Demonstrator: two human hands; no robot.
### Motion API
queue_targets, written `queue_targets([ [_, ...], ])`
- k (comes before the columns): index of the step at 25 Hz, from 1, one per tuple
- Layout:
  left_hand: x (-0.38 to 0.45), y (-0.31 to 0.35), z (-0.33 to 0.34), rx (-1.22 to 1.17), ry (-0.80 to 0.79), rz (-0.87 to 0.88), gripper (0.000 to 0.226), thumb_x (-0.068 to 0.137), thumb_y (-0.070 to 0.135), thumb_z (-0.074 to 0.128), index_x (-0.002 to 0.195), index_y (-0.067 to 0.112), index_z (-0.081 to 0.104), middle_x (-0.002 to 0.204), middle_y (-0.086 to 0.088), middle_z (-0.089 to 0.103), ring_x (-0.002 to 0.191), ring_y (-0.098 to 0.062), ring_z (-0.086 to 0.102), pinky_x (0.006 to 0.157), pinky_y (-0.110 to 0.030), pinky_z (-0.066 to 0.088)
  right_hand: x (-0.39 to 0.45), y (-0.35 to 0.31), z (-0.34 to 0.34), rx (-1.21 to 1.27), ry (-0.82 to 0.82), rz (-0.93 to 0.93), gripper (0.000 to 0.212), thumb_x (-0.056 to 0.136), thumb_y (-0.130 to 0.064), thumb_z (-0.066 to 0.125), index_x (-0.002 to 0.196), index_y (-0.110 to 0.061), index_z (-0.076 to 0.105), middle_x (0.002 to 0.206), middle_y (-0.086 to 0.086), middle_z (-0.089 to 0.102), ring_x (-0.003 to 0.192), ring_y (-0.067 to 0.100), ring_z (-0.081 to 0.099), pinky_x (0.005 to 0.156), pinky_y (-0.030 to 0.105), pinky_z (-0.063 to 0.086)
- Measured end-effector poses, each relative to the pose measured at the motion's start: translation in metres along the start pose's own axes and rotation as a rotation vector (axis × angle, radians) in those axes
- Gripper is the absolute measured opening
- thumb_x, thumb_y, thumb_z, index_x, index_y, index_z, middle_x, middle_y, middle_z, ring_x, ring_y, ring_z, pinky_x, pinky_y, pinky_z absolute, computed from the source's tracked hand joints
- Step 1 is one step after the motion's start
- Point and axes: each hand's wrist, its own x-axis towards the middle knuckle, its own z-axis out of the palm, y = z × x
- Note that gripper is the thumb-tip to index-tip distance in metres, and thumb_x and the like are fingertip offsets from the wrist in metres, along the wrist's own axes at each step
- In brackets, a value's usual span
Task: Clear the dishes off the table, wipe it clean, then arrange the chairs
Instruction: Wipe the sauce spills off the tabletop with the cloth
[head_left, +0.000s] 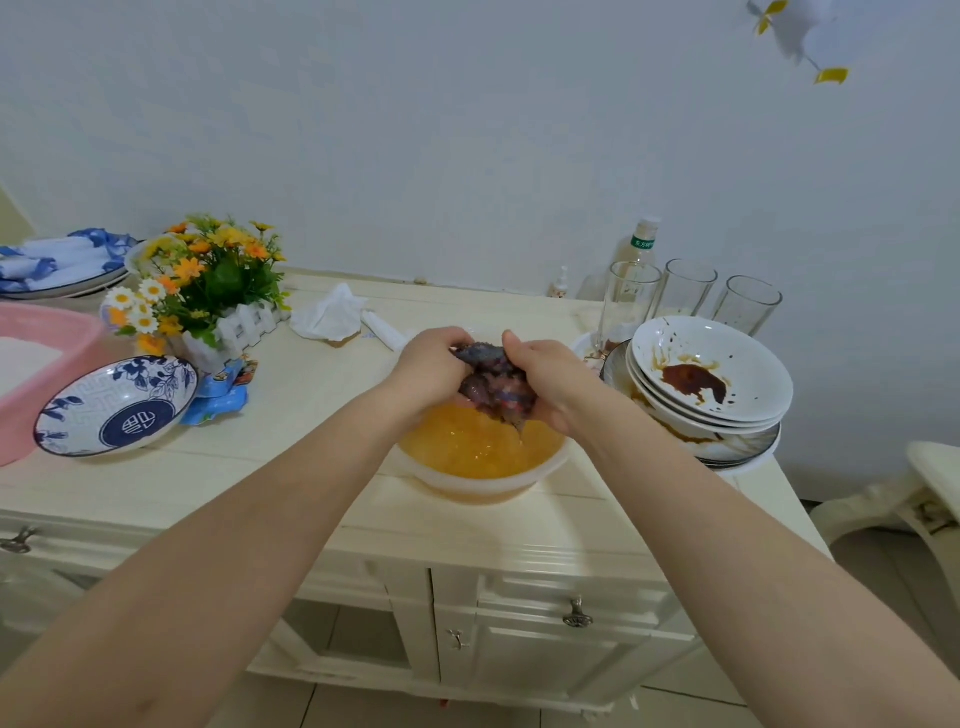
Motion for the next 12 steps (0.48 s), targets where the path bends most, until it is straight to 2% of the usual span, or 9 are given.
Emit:
queue_targets([
  [2, -0.004, 0.003, 0.003, -0.283, 0.015, -0.080, 0.032, 0.085, -0.013, 0.039, 0.095, 0.009, 0.059, 0.103, -0.021, 0.060, 0.084, -0.030, 0.067, 0.066, -0.036, 0.061, 0.001, 0.006, 0.003, -0.078, 0.027, 0.032, 0.040, 0.096, -0.044, 0.048, 0.113, -0.009, 0.056, 0.106, 0.019, 0.066, 0.088, 0.032, 0.064, 0.077, 0.053, 0.055],
  [3, -0.004, 0.003, 0.004, -0.413, 0.000, -0.116, 0.034, 0.085, -0.016, 0.037, 0.097, 0.008, 0.057, 0.105, -0.022, 0.059, 0.085, -0.032, 0.067, 0.067, -0.037, 0.061, 0.001, 0.008, 0.005, -0.028, -0.003, 0.061, 0.041, 0.095, -0.047, 0.048, 0.117, -0.014, 0.055, 0.108, 0.015, 0.065, 0.091, 0.030, 0.062, 0.076, 0.055, 0.055],
  [5, -0.004, 0.003, 0.005, -0.620, -0.037, -0.184, 0.033, 0.086, -0.018, 0.034, 0.100, 0.004, 0.054, 0.102, -0.024, 0.058, 0.082, -0.033, 0.067, 0.070, -0.039, 0.061, -0.001, 0.007, 0.009, 0.227, -0.123, 0.133, 0.041, 0.096, -0.047, 0.046, 0.116, -0.014, 0.057, 0.105, 0.014, 0.067, 0.093, 0.031, 0.064, 0.077, 0.054, 0.056],
  [6, -0.003, 0.002, 0.005, -0.614, -0.032, -0.194, 0.033, 0.085, -0.017, 0.034, 0.101, 0.004, 0.054, 0.101, -0.023, 0.059, 0.082, -0.032, 0.066, 0.072, -0.039, 0.060, -0.002, 0.007, 0.010, 0.321, -0.162, 0.142, 0.039, 0.097, -0.043, 0.045, 0.113, -0.010, 0.058, 0.100, 0.016, 0.068, 0.090, 0.032, 0.066, 0.077, 0.052, 0.057],
  [8, -0.002, -0.001, 0.001, -0.270, 0.030, -0.096, 0.035, 0.082, -0.010, 0.041, 0.104, 0.012, 0.058, 0.105, -0.017, 0.062, 0.088, -0.028, 0.064, 0.078, -0.037, 0.058, -0.002, 0.011, 0.011, 0.358, -0.168, 0.127, 0.036, 0.100, -0.034, 0.044, 0.111, -0.003, 0.058, 0.095, 0.019, 0.068, 0.083, 0.031, 0.068, 0.075, 0.042, 0.059],
  [10, -0.004, -0.006, -0.005, 0.026, 0.055, 0.119, 0.046, 0.077, -0.003, 0.053, 0.115, 0.023, 0.059, 0.120, -0.005, 0.057, 0.105, -0.020, 0.057, 0.089, -0.034, 0.051, 0.000, 0.013, 0.011, 0.368, -0.105, 0.158, 0.033, 0.101, -0.028, 0.043, 0.114, 0.000, 0.054, 0.092, 0.019, 0.065, 0.073, 0.026, 0.066, 0.058, 0.030, 0.060],
  [12, -0.011, -0.011, -0.012, 0.141, -0.093, 0.361, 0.065, 0.073, 0.001, 0.057, 0.132, 0.028, 0.051, 0.138, 0.003, 0.045, 0.124, -0.015, 0.043, 0.103, -0.032, 0.040, 0.007, 0.012, 0.009, 0.418, -0.047, 0.278, 0.028, 0.102, -0.026, 0.040, 0.106, -0.002, 0.054, 0.079, 0.013, 0.061, 0.054, 0.018, 0.058, 0.037, 0.018, 0.046],
])
